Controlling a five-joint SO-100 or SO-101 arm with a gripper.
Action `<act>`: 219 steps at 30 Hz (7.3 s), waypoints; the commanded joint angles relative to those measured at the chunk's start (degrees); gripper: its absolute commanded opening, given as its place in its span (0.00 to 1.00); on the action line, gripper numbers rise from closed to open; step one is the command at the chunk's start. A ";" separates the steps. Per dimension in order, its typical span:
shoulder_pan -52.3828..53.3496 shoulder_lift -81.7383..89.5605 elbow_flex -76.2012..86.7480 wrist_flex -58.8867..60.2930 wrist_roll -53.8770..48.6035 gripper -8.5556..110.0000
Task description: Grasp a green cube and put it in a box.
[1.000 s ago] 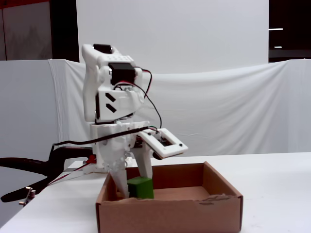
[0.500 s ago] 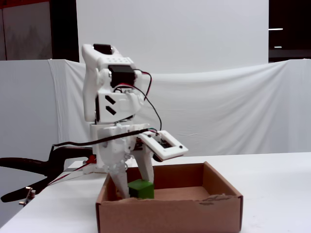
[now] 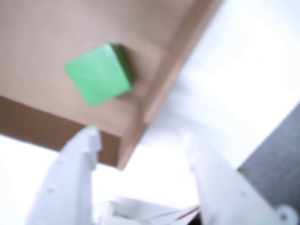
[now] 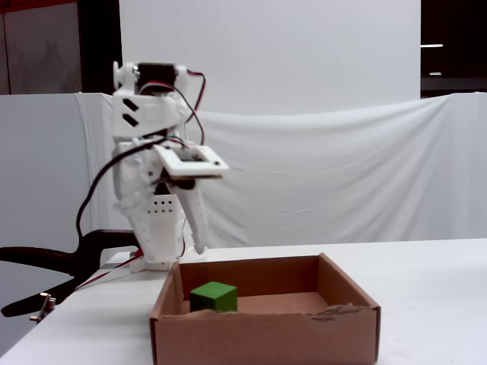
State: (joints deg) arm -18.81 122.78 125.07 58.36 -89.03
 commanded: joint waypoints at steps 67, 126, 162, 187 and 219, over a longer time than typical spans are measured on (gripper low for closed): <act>24.87 59.68 45.26 12.92 23.99 0.27; 24.87 59.68 45.26 12.92 23.99 0.27; 24.87 59.68 45.26 12.92 23.99 0.27; 24.87 59.68 45.26 12.92 23.99 0.27; 24.87 59.68 45.26 12.92 23.99 0.27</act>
State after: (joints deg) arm 5.98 182.02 170.60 70.66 -65.30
